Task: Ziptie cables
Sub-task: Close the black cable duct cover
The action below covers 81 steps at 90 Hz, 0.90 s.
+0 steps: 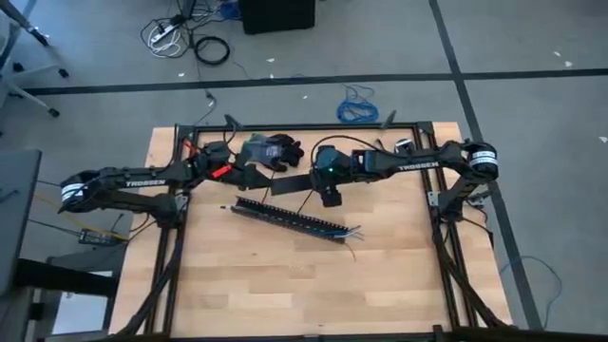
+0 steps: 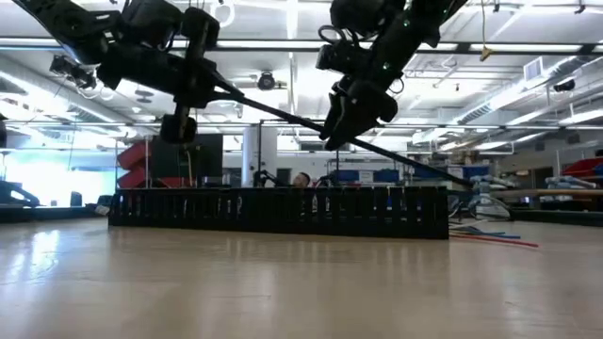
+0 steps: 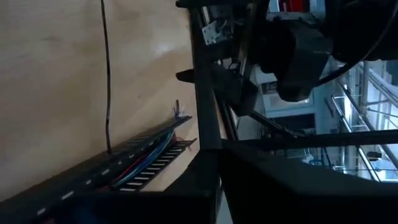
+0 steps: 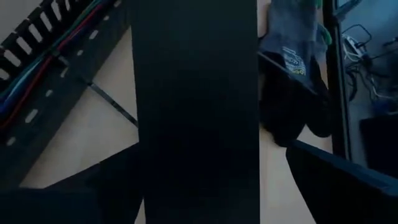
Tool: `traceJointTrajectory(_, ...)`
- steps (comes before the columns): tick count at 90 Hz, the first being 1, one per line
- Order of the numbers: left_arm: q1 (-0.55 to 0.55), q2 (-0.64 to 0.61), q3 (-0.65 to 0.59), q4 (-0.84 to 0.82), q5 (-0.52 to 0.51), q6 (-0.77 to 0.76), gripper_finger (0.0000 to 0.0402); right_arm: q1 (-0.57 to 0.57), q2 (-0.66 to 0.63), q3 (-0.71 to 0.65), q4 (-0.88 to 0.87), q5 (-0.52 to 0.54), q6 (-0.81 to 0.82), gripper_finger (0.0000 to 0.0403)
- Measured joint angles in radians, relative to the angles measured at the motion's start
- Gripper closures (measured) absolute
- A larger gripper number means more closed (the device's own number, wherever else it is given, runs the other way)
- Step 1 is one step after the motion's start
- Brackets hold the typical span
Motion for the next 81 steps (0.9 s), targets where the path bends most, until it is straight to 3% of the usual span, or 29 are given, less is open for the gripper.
traceJointTrajectory(81,0.001,0.0,0.0,-0.007,-0.013,0.007,0.0402,0.001,0.0,0.0,-0.004,-0.021,-0.006,0.0175)
